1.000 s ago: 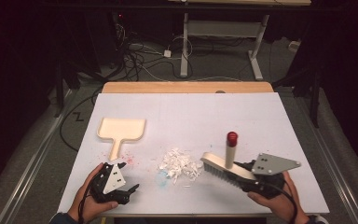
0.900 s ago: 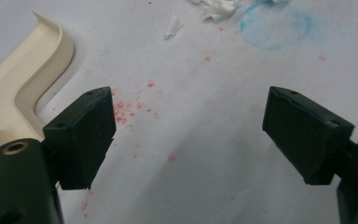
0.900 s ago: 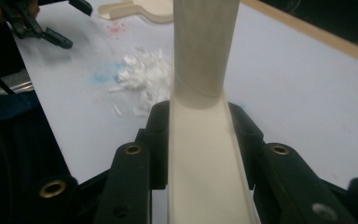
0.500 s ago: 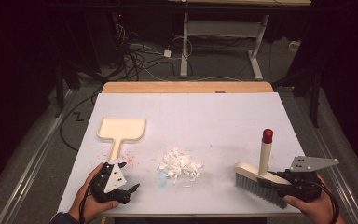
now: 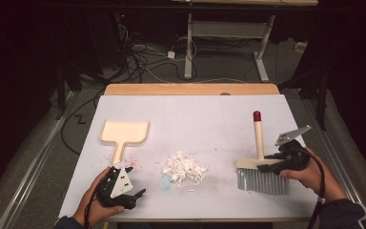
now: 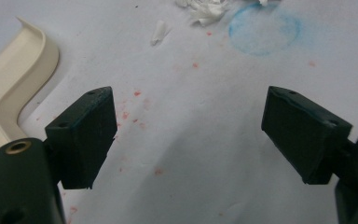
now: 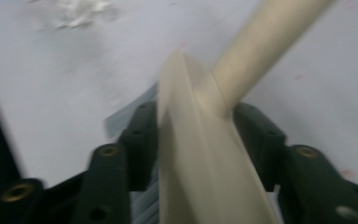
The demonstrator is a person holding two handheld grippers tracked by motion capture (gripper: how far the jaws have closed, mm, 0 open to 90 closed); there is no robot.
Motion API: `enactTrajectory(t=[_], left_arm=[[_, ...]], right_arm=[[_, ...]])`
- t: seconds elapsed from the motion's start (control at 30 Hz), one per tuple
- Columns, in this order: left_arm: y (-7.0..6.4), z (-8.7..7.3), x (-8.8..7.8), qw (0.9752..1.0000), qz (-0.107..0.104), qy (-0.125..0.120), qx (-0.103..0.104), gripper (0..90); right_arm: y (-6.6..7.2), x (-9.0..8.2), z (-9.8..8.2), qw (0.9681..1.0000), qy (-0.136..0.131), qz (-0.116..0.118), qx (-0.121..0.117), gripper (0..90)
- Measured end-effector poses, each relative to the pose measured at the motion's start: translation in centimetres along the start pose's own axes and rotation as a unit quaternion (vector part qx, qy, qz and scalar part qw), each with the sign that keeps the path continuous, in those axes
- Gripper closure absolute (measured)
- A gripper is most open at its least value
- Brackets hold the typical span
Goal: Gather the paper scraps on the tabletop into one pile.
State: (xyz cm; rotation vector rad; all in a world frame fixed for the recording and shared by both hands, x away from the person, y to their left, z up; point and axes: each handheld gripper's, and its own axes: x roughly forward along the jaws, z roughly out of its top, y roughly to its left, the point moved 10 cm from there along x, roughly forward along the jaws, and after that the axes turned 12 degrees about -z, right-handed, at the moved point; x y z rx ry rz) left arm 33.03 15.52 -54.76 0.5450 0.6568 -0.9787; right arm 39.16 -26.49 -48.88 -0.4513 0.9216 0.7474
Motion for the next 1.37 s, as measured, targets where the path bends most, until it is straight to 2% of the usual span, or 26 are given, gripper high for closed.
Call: enactTrajectory(t=[0.07,0.1,0.13,0.23,0.3,0.37,0.43,0.5,0.57,0.6,0.63,0.67,0.73,0.8,0.83,0.87,0.93,0.97,1.03,1.17,1.37], left_arm=[[0.0,0.2,-0.1,1.0,0.001,-0.005,-0.002,16.9],[0.0,0.3,-0.2,1.0,0.002,-0.008,-0.002,16.9],[0.0,0.3,-0.2,0.9999,0.002,-0.01,-0.002,16.9],[0.1,0.4,-0.2,0.9999,0.001,-0.012,-0.003,16.8],[0.2,0.5,-0.2,0.9999,0.004,-0.015,-0.006,16.8],[0.4,0.6,-0.1,0.9998,0.006,-0.018,-0.01,16.8],[0.5,0.6,-0.1,0.9998,0.009,-0.017,-0.01,16.7],[0.5,0.5,0.0,0.9998,0.009,-0.013,-0.01,16.7],[0.2,0.5,-0.1,0.9999,0.011,-0.012,-0.006,16.7],[0.1,0.5,-0.1,0.9999,0.011,-0.012,-0.005,16.7],[0.1,0.5,-0.2,0.9999,0.011,-0.012,-0.005,16.7],[-0.1,0.4,-0.2,0.9999,0.01,-0.01,-0.005,16.7],[-0.2,0.3,-0.3,0.9999,0.011,-0.01,-0.003,16.6],[-0.2,0.4,-0.4,0.9999,0.011,-0.012,-0.003,16.6],[-0.2,0.4,-0.5,0.9998,0.011,-0.014,-0.004,16.6],[-0.1,0.4,-0.4,0.9998,0.01,-0.014,-0.004,16.6],[-0.1,0.4,-0.3,0.9999,0.009,-0.013,-0.004,16.6],[0.1,0.4,-0.3,0.9999,0.011,-0.013,-0.001,16.6],[0.2,0.4,-0.1,0.9999,0.01,-0.01,-0.002,16.6],[0.2,0.4,0.0,0.9999,0.012,-0.007,-0.001,16.6],[0.2,0.5,0.1,0.9999,0.012,-0.005,-0.007,16.6]], right_arm=[[-1.2,0.7,0.8,0.9991,0.005,-0.04,0.009,40.7],[-1.9,0.8,1.1,0.9981,0.008,-0.06,0.014,38.4],[-2.4,0.7,1.5,0.9967,-0.006,-0.079,0.017,43.3],[-3.4,-0.4,2.4,0.9896,-0.055,-0.125,0.045,37.8],[-3.3,-1.2,2.7,0.9813,-0.091,-0.163,0.046,37.3],[-2.5,-2.0,2.9,0.9711,-0.131,-0.198,0.023,33.4],[-1.4,-2.7,3.0,0.9563,-0.178,-0.231,0.015,31.2],[0.1,-3.1,2.8,0.9435,-0.22,-0.247,0.016,28.2],[1.7,-3.2,2.2,0.9373,-0.235,-0.258,-0.002,26.5],[2.4,-3.3,2.0,0.934,-0.245,-0.26,-0.001,25.8],[3.0,-3.3,1.8,0.933,-0.254,-0.255,0.005,25.9],[3.6,-3.3,1.5,0.9335,-0.254,-0.253,0.005,25.0],[4.4,-3.3,1.2,0.9313,-0.256,-0.259,0.006,24.2],[5.0,-3.2,0.9,0.934,-0.251,-0.254,0.006,23.0],[5.2,-3.2,0.8,0.9333,-0.25,-0.258,0.003,23.1],[5.2,-3.1,0.6,0.9333,-0.247,-0.261,0.002,22.9],[5.2,-2.8,0.4,0.9354,-0.239,-0.261,0.003,22.4],[5.0,-2.7,0.4,0.935,-0.238,-0.263,0.005,22.4],[4.9,-2.5,0.4,0.9372,-0.237,-0.256,0.01,22.4],[4.7,-2.3,0.1,0.9376,-0.234,-0.257,0.011,22.3],[4.5,-2.6,0.1,0.9349,-0.24,-0.261,0.013,22.3]])
